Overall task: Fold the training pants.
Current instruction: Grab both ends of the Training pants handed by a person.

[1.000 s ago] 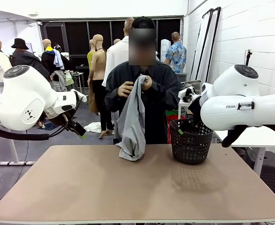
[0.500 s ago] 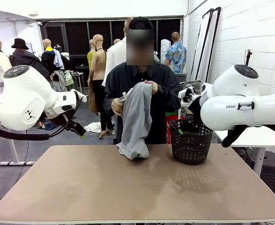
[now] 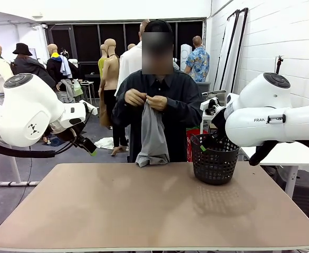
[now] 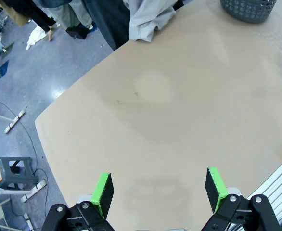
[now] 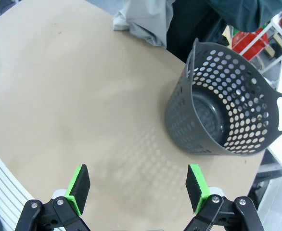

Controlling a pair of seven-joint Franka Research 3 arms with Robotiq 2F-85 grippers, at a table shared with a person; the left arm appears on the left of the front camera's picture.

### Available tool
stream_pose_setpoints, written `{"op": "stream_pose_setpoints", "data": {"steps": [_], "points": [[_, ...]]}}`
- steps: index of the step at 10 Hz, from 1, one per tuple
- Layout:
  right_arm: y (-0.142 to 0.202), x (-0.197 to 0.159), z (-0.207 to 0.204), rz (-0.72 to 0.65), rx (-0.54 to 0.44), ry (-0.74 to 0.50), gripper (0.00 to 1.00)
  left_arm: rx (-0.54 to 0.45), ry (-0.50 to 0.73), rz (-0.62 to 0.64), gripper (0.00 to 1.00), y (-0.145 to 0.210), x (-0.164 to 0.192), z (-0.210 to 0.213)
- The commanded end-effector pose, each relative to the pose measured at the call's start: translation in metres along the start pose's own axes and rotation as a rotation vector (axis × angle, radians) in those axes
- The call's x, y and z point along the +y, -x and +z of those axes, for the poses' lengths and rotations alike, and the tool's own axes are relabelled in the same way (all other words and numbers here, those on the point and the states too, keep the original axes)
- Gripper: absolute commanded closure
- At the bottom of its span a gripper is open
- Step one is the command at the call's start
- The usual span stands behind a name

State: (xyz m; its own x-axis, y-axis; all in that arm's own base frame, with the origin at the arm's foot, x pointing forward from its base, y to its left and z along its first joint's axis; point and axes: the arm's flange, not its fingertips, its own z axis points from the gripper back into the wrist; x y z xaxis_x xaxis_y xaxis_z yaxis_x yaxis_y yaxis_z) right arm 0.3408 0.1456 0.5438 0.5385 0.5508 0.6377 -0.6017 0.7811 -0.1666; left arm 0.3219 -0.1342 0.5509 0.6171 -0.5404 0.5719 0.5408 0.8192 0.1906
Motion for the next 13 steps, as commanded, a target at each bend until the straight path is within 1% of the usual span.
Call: {"op": "stream_pose_setpoints", "data": {"steps": [1,13], "points": [[-0.0005,0.0008,0.0000,0.003,-0.003,-0.002,0.00,0.000,0.009,-0.003,0.00,0.0009,-0.0007,-0.0006],[-0.0005,0.0008,0.0000,0.003,-0.003,-0.002,0.00,0.000,0.009,-0.003,0.00,0.0009,-0.0007,-0.0006]]}}
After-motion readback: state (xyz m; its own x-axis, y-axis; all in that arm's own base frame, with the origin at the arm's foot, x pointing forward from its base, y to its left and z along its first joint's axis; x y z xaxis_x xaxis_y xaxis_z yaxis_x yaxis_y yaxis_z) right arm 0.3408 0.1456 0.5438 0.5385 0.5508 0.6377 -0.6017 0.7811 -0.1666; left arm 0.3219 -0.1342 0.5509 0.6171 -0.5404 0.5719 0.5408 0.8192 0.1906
